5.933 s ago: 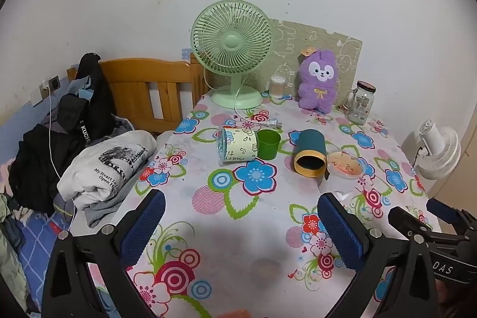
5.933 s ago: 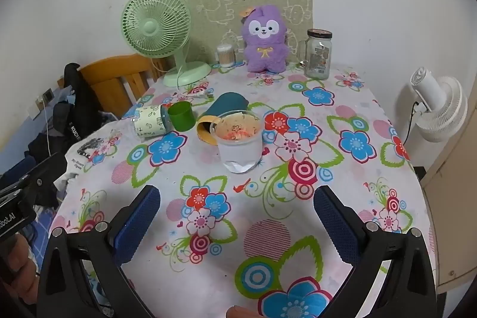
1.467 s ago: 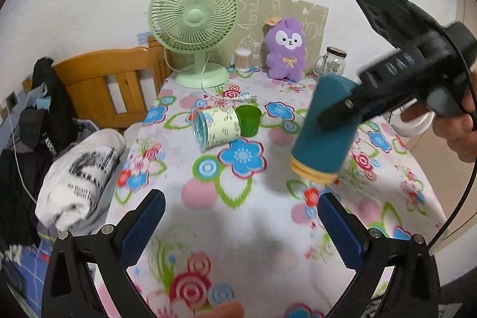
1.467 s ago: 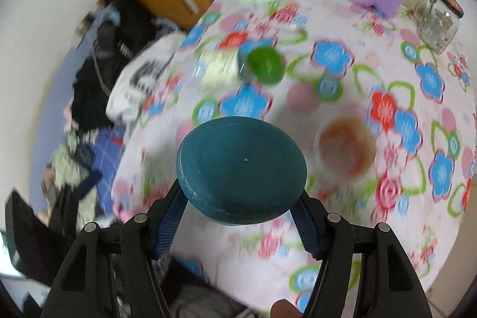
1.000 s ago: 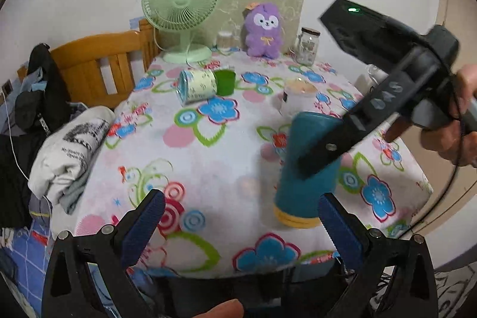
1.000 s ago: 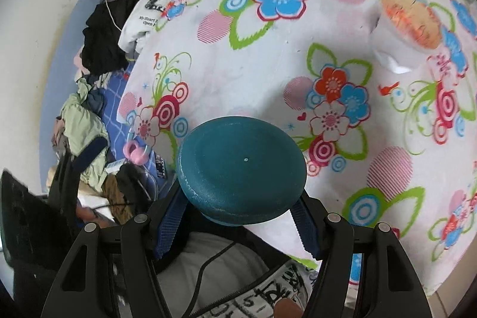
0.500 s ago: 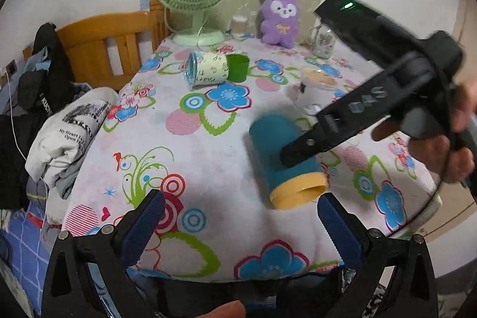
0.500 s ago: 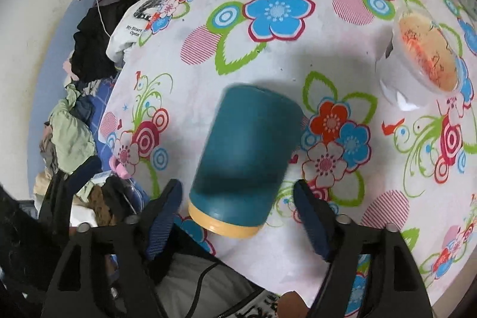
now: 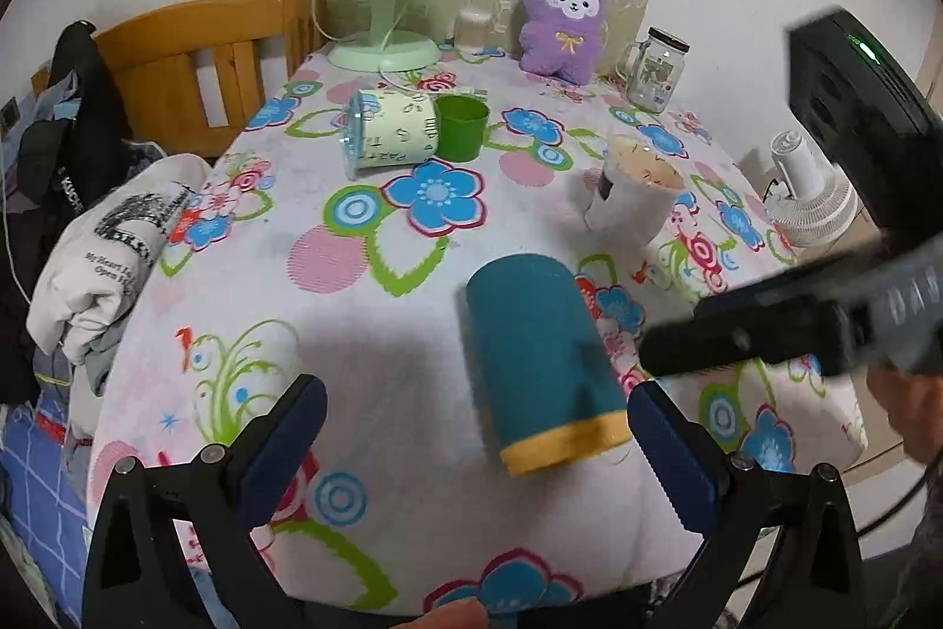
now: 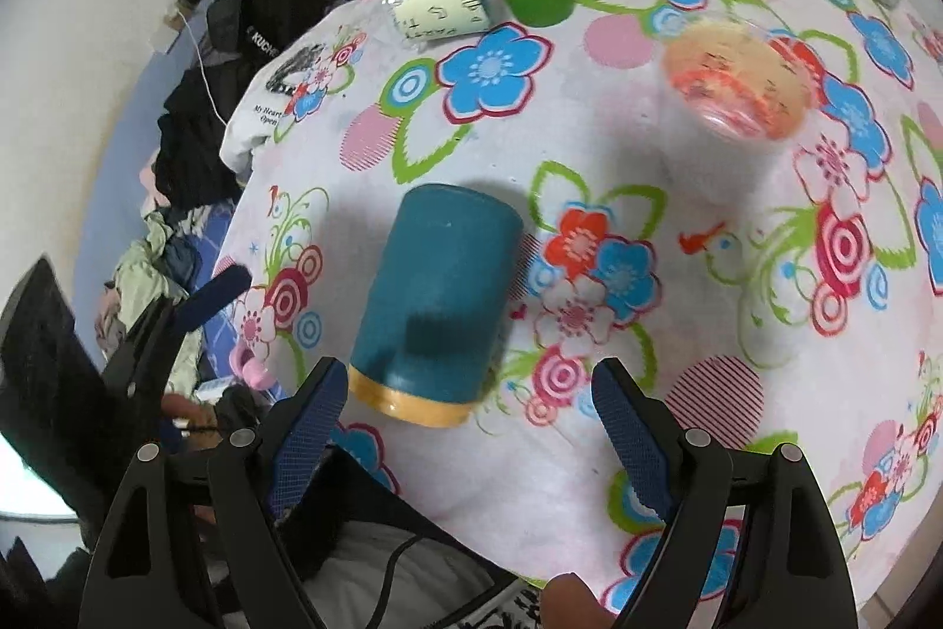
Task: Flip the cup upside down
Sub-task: 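Grasp the teal cup body with the left gripper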
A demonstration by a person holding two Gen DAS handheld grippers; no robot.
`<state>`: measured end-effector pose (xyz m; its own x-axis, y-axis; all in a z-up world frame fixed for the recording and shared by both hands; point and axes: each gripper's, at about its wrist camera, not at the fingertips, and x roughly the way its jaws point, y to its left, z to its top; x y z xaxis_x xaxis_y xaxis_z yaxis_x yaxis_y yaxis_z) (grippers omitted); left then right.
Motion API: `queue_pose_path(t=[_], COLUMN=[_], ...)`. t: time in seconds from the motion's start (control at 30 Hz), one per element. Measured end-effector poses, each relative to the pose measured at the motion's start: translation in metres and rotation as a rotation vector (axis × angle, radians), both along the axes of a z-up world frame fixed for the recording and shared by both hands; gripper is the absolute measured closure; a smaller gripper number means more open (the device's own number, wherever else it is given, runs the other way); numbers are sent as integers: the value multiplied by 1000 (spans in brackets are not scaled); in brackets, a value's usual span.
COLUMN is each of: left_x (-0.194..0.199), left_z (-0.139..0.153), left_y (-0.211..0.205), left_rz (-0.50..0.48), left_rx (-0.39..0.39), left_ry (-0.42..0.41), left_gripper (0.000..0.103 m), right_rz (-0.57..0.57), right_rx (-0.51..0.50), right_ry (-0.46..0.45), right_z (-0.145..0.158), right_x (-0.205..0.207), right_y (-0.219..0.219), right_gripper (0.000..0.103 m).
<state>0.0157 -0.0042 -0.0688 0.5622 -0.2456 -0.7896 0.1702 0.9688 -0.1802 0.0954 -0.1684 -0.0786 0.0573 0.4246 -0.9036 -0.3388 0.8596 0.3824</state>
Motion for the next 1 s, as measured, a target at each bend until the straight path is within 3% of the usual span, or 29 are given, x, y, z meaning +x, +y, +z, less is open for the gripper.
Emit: queue_pose_path(t=[0.47,1.0], left_x=[39,80], left_z=[-8,-39], left_y=[-38,-45], left_rz=[8,61], left_rx=[-4,46], left_ry=[90,244], left_gripper=[0,0], right_rz=[-108,-123], right_rx=[74,118], right_ry=[-24,5], right_z=[-8,-33], right_x=[-27,-29], right_y=[-80,-101], right_gripper=[16,16])
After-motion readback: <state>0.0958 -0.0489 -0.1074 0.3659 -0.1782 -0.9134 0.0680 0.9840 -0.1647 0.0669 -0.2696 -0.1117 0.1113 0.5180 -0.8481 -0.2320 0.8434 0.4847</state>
